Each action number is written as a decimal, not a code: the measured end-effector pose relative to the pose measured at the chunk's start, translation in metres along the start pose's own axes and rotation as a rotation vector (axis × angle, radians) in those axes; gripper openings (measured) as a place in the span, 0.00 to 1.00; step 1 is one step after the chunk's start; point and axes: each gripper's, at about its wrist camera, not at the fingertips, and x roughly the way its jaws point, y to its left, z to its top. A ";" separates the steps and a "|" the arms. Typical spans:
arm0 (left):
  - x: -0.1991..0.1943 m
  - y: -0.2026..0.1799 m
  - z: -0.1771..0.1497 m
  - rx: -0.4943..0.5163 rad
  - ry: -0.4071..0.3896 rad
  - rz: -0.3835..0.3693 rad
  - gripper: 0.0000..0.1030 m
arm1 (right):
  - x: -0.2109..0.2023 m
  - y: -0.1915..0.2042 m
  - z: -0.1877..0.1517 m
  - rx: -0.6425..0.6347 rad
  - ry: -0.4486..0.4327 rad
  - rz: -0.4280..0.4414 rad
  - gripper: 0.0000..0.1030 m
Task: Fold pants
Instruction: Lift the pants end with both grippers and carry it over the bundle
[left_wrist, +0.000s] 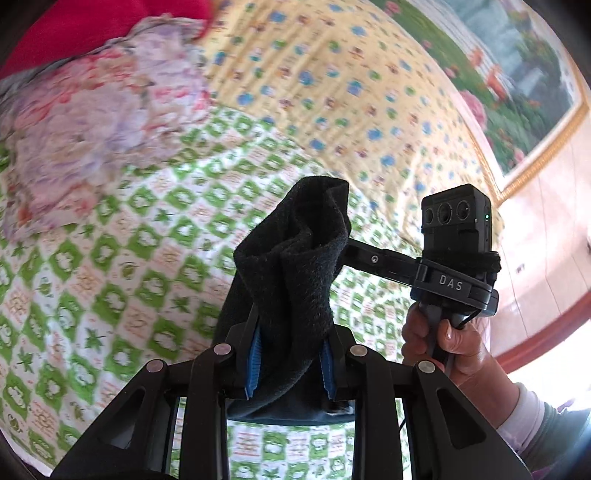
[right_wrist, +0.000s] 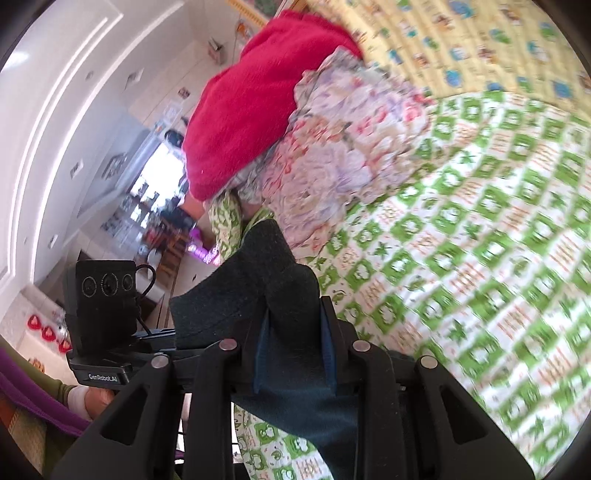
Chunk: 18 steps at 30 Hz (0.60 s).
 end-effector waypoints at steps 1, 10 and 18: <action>0.003 -0.008 -0.001 0.015 0.008 -0.010 0.25 | -0.009 -0.002 -0.005 0.013 -0.019 -0.005 0.26; 0.029 -0.067 -0.013 0.151 0.090 -0.076 0.25 | -0.072 -0.021 -0.048 0.114 -0.158 -0.039 0.26; 0.058 -0.119 -0.035 0.306 0.193 -0.103 0.25 | -0.116 -0.039 -0.091 0.196 -0.271 -0.073 0.25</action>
